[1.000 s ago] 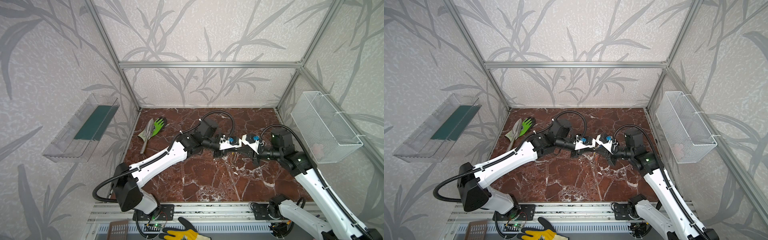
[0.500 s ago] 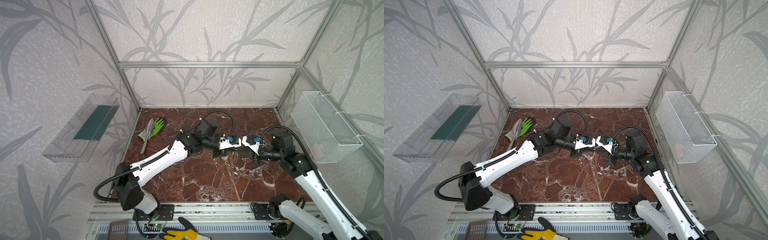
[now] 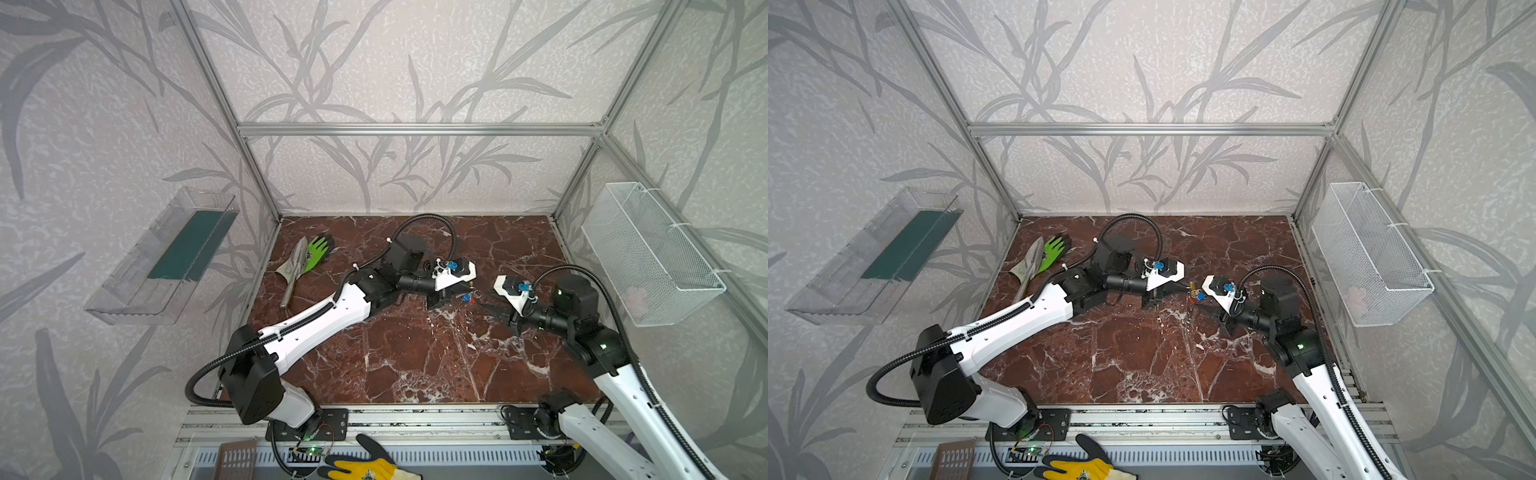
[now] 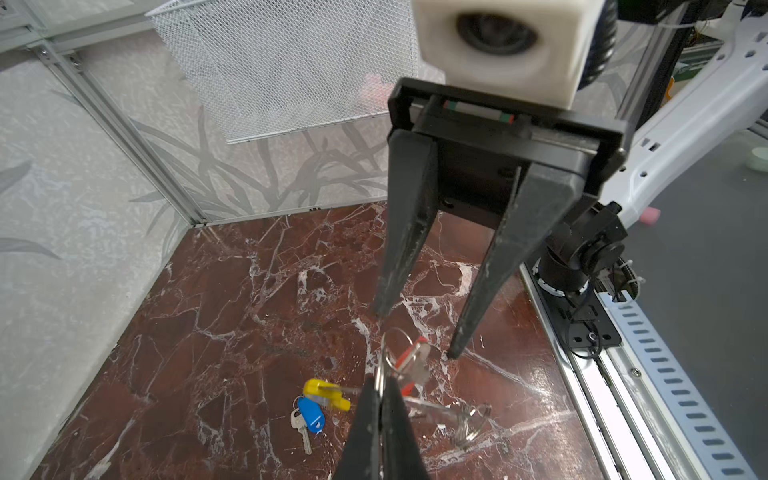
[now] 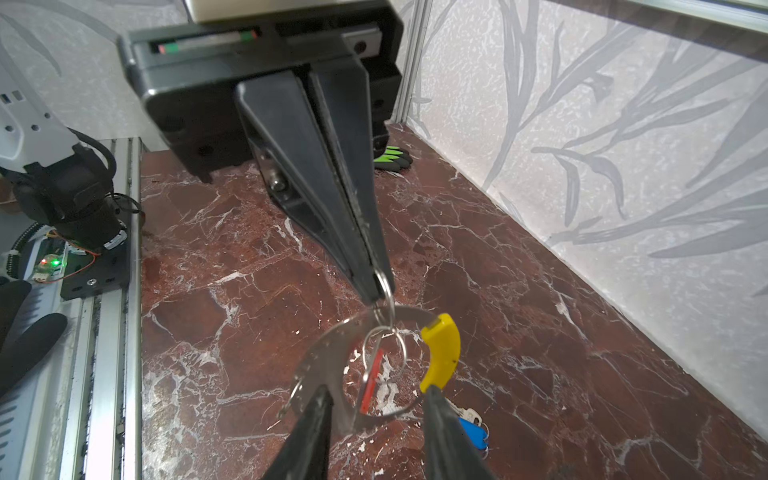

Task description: Put the keys on the keyring

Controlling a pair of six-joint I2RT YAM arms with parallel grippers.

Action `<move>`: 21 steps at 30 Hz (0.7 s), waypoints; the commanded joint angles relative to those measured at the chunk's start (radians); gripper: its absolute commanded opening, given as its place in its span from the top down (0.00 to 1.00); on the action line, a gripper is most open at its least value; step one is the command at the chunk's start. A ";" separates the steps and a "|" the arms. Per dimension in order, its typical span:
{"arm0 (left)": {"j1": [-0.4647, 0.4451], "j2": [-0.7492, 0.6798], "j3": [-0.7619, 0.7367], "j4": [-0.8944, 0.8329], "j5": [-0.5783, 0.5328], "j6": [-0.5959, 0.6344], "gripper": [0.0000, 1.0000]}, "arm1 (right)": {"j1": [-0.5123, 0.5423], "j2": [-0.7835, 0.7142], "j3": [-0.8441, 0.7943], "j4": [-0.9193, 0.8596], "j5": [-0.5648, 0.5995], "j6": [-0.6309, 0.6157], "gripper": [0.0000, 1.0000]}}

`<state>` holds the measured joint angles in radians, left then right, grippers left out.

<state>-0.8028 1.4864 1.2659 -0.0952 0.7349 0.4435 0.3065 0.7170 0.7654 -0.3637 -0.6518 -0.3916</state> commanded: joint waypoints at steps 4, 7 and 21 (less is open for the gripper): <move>0.000 -0.047 -0.014 0.135 0.029 -0.061 1.00 | -0.003 0.000 -0.015 0.103 0.009 0.064 0.65; 0.001 -0.044 -0.013 0.137 0.032 -0.060 1.00 | -0.003 0.014 -0.015 0.133 -0.011 0.078 0.66; 0.001 -0.051 -0.040 0.217 -0.036 -0.088 1.00 | -0.003 0.050 -0.021 0.206 -0.019 0.135 0.64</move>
<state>-0.8028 1.4750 1.2339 0.0620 0.7166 0.3691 0.3065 0.7647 0.7483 -0.1883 -0.6773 -0.2771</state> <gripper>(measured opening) 0.052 0.361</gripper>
